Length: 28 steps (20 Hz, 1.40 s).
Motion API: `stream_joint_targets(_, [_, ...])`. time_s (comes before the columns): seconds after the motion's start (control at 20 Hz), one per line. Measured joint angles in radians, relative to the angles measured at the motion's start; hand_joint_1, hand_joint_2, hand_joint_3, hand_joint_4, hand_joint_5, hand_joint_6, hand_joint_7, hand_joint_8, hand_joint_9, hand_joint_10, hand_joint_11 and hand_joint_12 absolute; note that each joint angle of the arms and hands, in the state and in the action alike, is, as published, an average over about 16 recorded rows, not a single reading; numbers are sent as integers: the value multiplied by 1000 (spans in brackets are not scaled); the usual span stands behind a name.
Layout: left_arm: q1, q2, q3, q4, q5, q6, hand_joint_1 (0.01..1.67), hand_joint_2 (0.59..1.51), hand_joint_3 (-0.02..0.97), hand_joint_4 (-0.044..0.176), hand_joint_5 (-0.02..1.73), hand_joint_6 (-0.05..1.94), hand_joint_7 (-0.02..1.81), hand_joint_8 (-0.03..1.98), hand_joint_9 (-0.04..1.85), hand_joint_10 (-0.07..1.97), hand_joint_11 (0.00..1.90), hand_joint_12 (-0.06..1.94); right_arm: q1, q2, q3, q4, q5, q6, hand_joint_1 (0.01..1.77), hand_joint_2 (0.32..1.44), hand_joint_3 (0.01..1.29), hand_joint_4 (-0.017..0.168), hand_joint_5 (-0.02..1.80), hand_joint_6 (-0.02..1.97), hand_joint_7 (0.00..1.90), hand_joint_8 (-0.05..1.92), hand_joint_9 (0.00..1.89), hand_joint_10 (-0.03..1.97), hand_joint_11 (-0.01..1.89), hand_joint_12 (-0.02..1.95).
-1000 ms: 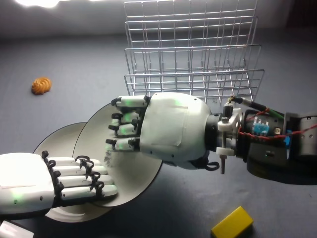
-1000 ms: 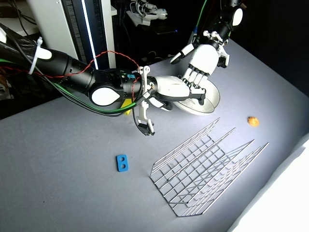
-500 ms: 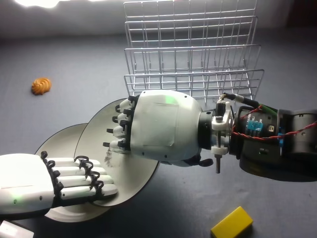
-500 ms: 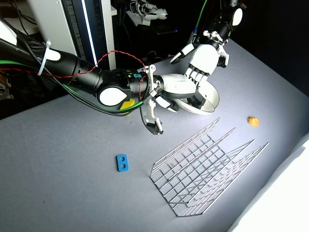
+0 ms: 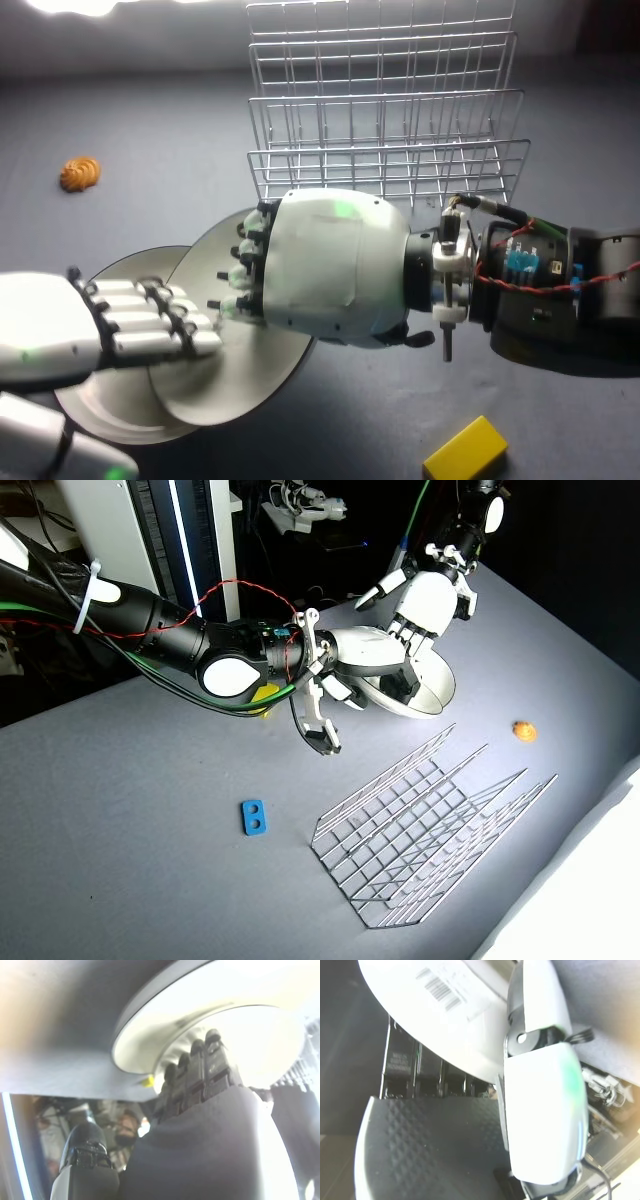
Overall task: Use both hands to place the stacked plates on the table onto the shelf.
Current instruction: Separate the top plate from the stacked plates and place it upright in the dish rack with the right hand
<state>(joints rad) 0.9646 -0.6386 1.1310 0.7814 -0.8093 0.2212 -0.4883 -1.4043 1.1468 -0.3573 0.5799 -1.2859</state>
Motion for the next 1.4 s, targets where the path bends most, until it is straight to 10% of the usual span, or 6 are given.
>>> stream_joint_targets(0.65, [-119, 61, 77, -91, 49, -3, 17, 1161, 16, 4, 18, 21, 30, 12, 22, 6, 14, 12, 25, 112, -145, 15, -6, -34, 1298, 973, 13, 1, 827, 988, 953, 942, 998, 1050, 860, 1133])
stream_joint_targets(1.4, [-229, 73, 131, -57, 138, -5, 17, 1155, 16, 3, 22, 21, 23, 11, 17, 7, 15, 11, 186, 369, -381, 114, -4, -77, 1325, 992, 13, 0, 866, 1097, 1000, 936, 1018, 1024, 870, 1076])
